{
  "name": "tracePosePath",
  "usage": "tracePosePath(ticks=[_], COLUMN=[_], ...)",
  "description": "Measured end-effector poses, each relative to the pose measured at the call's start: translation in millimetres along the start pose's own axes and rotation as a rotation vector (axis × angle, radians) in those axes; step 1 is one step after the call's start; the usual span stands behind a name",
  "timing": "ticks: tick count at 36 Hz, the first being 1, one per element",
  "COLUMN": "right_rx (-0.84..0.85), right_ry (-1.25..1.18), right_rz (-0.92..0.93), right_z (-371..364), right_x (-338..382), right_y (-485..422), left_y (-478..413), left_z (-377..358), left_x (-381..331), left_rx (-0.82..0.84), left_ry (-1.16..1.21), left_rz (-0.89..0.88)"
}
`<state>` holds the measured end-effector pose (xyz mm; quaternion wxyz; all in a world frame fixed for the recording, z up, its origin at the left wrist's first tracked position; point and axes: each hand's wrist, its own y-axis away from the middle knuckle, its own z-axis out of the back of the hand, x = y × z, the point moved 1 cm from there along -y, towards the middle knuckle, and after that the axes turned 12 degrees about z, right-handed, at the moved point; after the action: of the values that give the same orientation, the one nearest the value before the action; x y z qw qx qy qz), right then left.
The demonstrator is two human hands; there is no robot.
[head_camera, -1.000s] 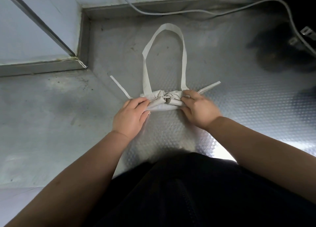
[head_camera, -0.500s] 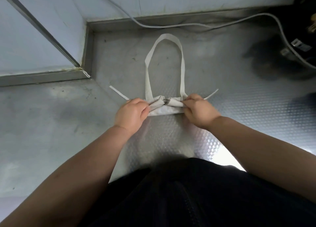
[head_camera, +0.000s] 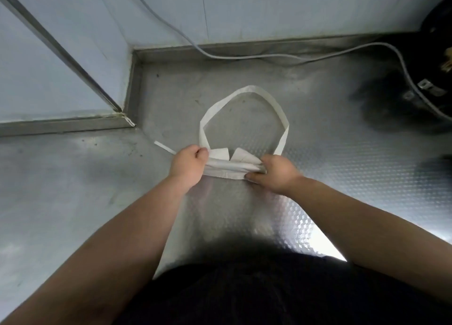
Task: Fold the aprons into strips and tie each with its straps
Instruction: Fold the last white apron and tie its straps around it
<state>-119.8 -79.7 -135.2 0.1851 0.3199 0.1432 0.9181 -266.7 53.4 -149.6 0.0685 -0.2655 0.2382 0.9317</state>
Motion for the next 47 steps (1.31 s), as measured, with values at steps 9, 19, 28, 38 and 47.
tracePosePath(ticks=[9, 19, 28, 38, 47], right_rx=[0.022, -0.081, -0.298, -0.233, -0.286], right_ry=[-0.013, -0.220, -0.727, -0.573, -0.422], right_rz=[-0.008, -0.021, -0.019, -0.002, -0.044], right_z=[12.5, 16.1, 29.5, 17.2, 22.0], right_x=[-9.7, -11.3, -1.3, 11.8, 28.3], right_y=[-6.2, 3.5, 4.0, 19.2, 24.7], left_y=[23.4, 28.3, 32.6, 47.8, 66.8], left_z=[4.9, 0.0, -7.1, -3.2, -3.6], left_x=[22.9, 7.1, -25.5, -31.2, -33.1], left_rx=[0.057, 0.085, -0.023, -0.186, -0.238], left_ry=[-0.068, 0.167, 0.242, -0.037, -0.200], left_rz=[-0.234, -0.039, 0.160, 0.136, 0.079])
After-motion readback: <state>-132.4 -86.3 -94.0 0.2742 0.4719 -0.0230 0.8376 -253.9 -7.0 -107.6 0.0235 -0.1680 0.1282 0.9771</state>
